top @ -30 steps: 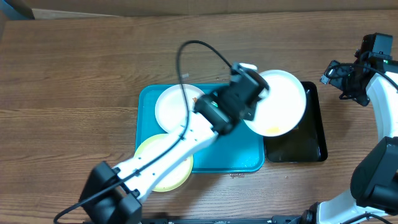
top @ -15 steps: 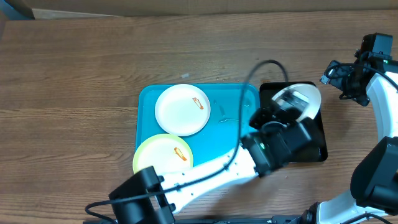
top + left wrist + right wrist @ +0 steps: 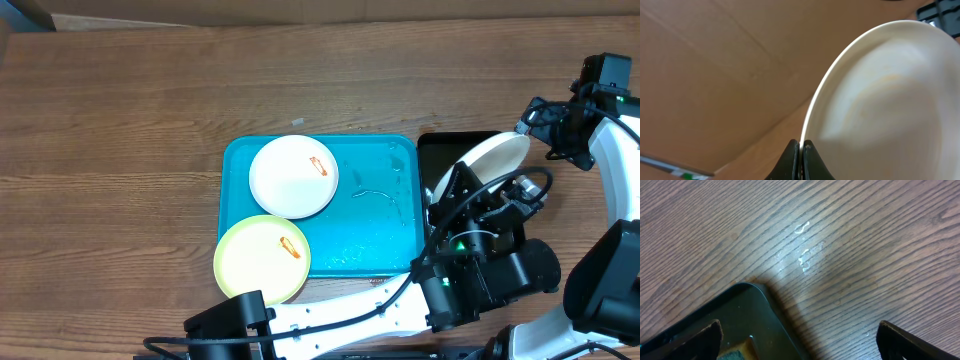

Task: Clean dirty plates on tray and stack at the side
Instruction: 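Lift the cleaned white plate with the left gripper and place it left of the tray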

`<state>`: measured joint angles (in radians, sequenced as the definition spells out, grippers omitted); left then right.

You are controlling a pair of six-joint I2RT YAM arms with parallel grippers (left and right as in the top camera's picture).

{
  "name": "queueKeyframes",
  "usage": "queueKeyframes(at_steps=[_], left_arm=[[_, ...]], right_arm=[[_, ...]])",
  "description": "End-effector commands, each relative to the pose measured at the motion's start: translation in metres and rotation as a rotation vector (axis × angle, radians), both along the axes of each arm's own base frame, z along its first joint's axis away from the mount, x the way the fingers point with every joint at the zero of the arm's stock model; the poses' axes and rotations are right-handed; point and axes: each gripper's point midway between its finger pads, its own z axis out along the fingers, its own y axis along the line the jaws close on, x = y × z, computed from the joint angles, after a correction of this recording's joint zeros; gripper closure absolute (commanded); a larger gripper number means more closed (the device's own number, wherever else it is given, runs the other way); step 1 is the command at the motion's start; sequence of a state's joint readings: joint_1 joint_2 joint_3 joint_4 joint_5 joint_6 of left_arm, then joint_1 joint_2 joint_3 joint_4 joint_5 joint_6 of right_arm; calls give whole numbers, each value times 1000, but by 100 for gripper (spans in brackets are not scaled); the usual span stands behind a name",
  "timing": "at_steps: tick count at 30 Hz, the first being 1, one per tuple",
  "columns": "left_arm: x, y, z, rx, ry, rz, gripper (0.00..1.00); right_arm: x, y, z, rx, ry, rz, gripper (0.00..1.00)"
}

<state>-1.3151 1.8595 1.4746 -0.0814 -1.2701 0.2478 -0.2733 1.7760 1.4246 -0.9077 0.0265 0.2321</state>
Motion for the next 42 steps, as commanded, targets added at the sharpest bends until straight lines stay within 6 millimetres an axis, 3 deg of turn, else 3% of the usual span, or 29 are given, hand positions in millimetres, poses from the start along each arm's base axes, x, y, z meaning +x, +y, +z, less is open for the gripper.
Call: queueKeyframes(at_steps=[1, 9, 13, 20, 22, 27, 30, 34, 39, 42], left_arm=[[4, 8, 11, 11, -30, 55, 96], [13, 18, 4, -93, -18, 96, 96], [17, 17, -19, -148, 71, 61, 96], [16, 14, -91, -322, 463, -6, 96], [15, 11, -117, -459, 708, -26, 96], [34, 22, -129, -651, 1024, -75, 96], [66, 54, -126, -808, 1164, -73, 96], [110, 122, -126, -980, 1234, 25, 96], [155, 230, -124, -1171, 1206, 162, 96], [173, 315, -127, -1275, 1123, 310, 96]], right_arm=[[1, -1, 0, -5, -2, -6, 0], [1, -1, 0, -5, -2, -6, 0], [1, -1, 0, -5, -2, -6, 0], [1, -1, 0, -5, -2, -6, 0], [1, -1, 0, -5, -2, -6, 0], [1, -1, 0, -5, -2, -6, 0], [1, -1, 0, -5, -2, -6, 0], [1, -1, 0, -5, -2, -6, 0], [1, -1, 0, -5, -2, -6, 0], [1, -1, 0, -5, -2, -6, 0]])
